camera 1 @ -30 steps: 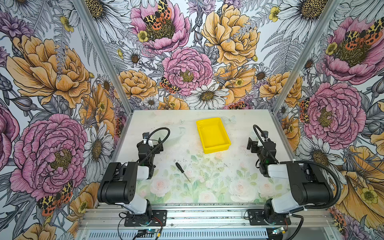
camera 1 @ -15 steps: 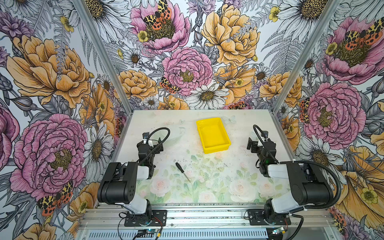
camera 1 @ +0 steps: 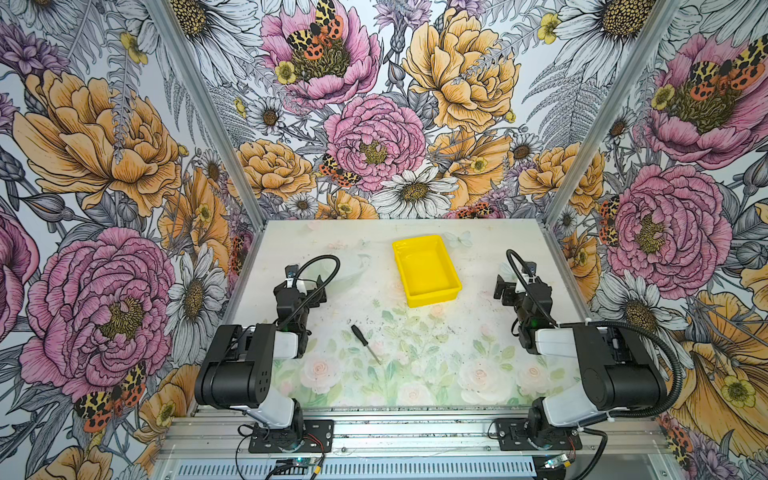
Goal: Put the screwdriver in the bin
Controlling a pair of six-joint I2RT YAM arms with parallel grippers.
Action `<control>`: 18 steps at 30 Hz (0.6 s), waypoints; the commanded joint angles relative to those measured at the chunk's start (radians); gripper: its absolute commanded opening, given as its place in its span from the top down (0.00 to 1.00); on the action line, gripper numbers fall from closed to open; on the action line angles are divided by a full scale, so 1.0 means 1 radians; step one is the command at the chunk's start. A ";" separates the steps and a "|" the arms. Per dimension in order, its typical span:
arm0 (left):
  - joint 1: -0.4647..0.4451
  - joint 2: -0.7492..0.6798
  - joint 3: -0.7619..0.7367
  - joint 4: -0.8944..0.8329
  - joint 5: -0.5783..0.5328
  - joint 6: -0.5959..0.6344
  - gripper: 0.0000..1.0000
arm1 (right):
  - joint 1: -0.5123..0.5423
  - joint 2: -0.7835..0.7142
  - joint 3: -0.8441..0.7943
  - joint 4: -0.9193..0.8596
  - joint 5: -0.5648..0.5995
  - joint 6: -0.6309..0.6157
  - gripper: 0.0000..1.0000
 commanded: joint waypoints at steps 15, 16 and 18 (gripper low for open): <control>0.006 -0.023 -0.013 0.061 0.028 0.002 0.01 | -0.004 -0.005 0.016 -0.003 0.028 0.020 0.00; 0.009 -0.032 -0.018 0.065 0.027 -0.001 0.01 | -0.004 -0.021 0.026 -0.032 0.038 0.024 0.00; 0.015 -0.071 -0.020 0.036 0.027 -0.009 0.01 | 0.000 -0.061 0.036 -0.089 0.056 0.027 0.01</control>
